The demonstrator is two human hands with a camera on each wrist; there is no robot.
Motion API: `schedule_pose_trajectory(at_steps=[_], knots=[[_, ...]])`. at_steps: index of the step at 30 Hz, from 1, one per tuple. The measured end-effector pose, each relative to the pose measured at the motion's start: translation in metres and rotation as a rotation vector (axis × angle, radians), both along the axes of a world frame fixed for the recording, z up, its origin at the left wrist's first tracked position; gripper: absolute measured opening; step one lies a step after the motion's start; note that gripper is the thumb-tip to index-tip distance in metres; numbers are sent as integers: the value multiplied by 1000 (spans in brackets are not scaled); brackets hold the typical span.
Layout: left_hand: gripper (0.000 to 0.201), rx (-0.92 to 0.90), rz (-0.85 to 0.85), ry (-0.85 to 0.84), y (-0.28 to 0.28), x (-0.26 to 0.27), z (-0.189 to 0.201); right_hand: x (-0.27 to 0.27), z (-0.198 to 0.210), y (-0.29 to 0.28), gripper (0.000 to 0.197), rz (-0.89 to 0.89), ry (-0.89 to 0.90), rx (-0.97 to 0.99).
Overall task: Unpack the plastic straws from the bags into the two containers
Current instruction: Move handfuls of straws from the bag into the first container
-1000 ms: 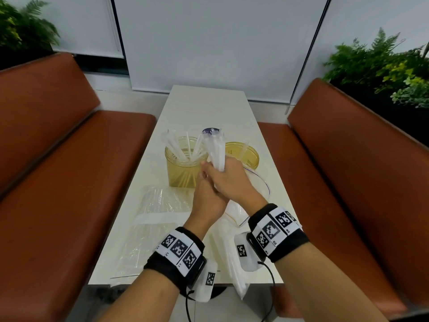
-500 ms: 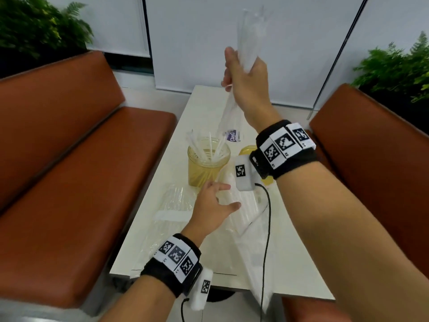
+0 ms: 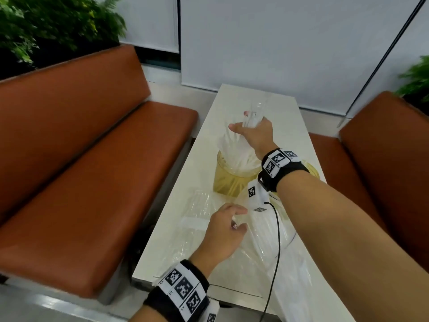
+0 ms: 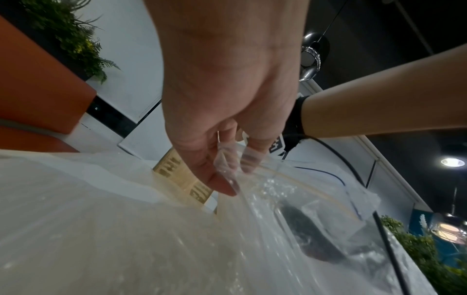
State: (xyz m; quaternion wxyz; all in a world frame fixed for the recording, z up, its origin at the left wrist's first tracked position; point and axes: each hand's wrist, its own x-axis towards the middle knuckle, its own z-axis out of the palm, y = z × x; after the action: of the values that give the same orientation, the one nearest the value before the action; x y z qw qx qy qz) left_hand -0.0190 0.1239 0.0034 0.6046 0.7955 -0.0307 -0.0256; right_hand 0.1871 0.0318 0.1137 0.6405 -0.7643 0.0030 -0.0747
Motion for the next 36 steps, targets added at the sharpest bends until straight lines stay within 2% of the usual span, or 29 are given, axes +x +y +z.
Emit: schedule_pose_trajectory(at_steps=[1,3,6,10,12,14,16,17,20,21,23,26,27,29,31,32,34,35,36], knots=[[33,-7,-2,3,1,1,0,0,1,-1,70,-8,-31,32],[33,-19,-12,2,1,0,0,-1,3,-2,76,-33,-92,-3],[35,-28,-25,2,-2,0,1,-4,12,0,66,-130,-175,-82],[33,-50,-22,23,-2,3,4,-3,21,1,55,-253,-248,16],[31,-49,-20,36,0,5,7,1,12,-1,50,-282,-250,-89],[31,-35,-20,29,1,5,9,2,0,-3,48,-188,-153,-274],[30,-18,-20,18,1,5,10,0,-4,-5,55,-110,-75,-388],[30,-10,-18,15,2,6,10,-3,-2,-5,56,-135,-103,-370],[29,-8,-7,18,3,6,11,-6,11,-4,50,-281,-346,-182],[29,-8,-6,21,3,6,12,-7,12,-3,48,-279,-397,-189],[29,0,-7,20,5,6,15,-6,3,-1,37,-175,-389,-363],[28,12,-9,27,6,5,17,-9,-22,-5,24,36,-213,-859],[28,3,-12,36,6,4,18,-10,-26,-6,23,49,-194,-939],[28,-2,-18,44,6,5,20,-14,-24,-3,25,-51,-305,-920],[33,11,-21,51,7,7,20,-16,-19,4,36,-207,-425,-867],[36,19,-22,57,7,8,20,-18,-18,7,46,-190,-359,-932],[42,32,-31,66,9,9,21,-19,-20,7,61,41,-49,-1201],[44,35,-39,67,8,8,21,-20,-21,2,62,159,72,-1314],[46,38,-42,62,9,9,23,-20,-19,-2,60,230,121,-1366]])
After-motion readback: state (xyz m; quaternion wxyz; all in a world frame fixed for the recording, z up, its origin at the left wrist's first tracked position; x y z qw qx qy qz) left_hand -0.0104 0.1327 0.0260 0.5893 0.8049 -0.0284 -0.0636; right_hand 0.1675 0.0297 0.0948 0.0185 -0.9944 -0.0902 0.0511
